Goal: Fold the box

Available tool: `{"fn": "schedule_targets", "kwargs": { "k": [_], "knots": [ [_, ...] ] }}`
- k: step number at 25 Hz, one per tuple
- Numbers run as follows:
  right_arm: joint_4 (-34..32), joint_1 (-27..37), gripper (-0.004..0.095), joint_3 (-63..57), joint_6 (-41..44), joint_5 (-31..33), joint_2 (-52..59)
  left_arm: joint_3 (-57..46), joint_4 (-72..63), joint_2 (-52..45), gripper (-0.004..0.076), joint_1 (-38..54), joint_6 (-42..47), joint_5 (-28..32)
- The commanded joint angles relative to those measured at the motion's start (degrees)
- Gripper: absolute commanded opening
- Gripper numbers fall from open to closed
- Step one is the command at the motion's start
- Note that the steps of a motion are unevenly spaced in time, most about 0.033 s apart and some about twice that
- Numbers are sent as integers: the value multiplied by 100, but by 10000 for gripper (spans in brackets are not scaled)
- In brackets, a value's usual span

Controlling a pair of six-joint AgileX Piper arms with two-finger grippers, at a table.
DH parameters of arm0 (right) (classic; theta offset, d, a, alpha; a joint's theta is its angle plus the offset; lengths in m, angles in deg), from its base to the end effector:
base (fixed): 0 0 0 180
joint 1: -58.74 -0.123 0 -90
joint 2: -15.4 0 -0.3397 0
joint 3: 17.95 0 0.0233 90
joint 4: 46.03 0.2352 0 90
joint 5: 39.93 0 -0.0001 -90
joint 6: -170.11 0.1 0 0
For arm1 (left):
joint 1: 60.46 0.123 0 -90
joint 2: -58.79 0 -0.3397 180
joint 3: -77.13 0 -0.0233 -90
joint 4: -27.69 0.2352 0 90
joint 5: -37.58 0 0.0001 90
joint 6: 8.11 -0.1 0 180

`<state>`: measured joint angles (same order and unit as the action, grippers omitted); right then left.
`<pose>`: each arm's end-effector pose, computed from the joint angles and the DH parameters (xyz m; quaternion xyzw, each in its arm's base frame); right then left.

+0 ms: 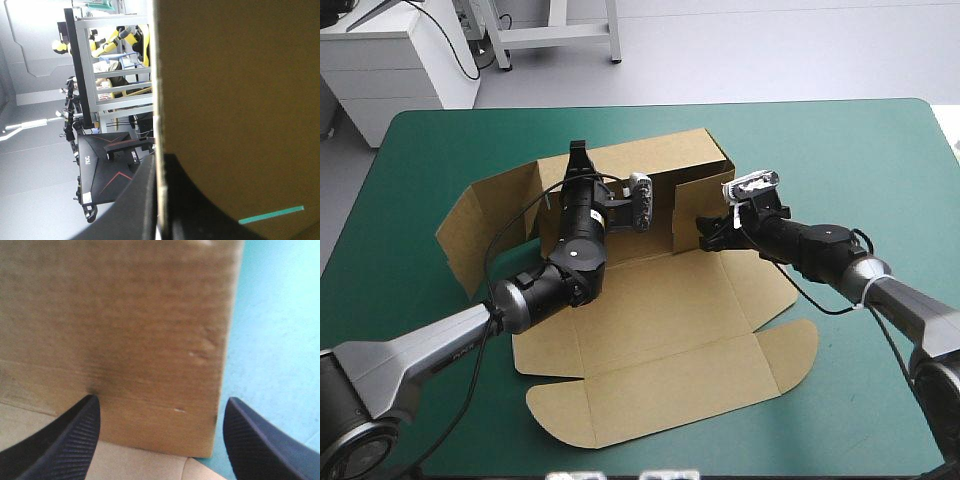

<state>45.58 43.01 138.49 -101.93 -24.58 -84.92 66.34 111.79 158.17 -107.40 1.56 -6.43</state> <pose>0.3293 0.1203 0.2923 -0.1848 0.8553 0.1793 0.4496 0.2889 -0.2079 0.3674 0.5777 0.5690 0.4154 0.4122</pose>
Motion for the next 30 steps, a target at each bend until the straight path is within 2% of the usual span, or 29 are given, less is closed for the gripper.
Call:
{"fn": "schedule_targets", "kwargs": {
  "k": [1,6,12,14,16,17,22,30],
  "knots": [
    [697,6,643,180,-649,93,276,188,297,-244,-8,-41,69,-5],
    [1174,6,643,180,-1457,366,271,188,297,-244,-8,-41,69,50],
    [1174,6,635,557,-1517,371,86,188,297,-244,-8,-52,69,203],
    [1174,6,576,716,-1455,399,-45,188,297,-244,-8,-52,69,193],
    [1174,6,465,839,-1356,493,-185,188,297,-244,-8,-52,69,193],
    [1174,6,343,906,-1347,626,-293,188,297,-244,-8,-52,69,193],
    [1120,6,-19,917,-1293,629,-420,188,297,-244,-8,-52,69,193],
    [1110,6,-17,917,-1277,653,-420,188,297,-244,-8,-52,69,206]
  ]
}}
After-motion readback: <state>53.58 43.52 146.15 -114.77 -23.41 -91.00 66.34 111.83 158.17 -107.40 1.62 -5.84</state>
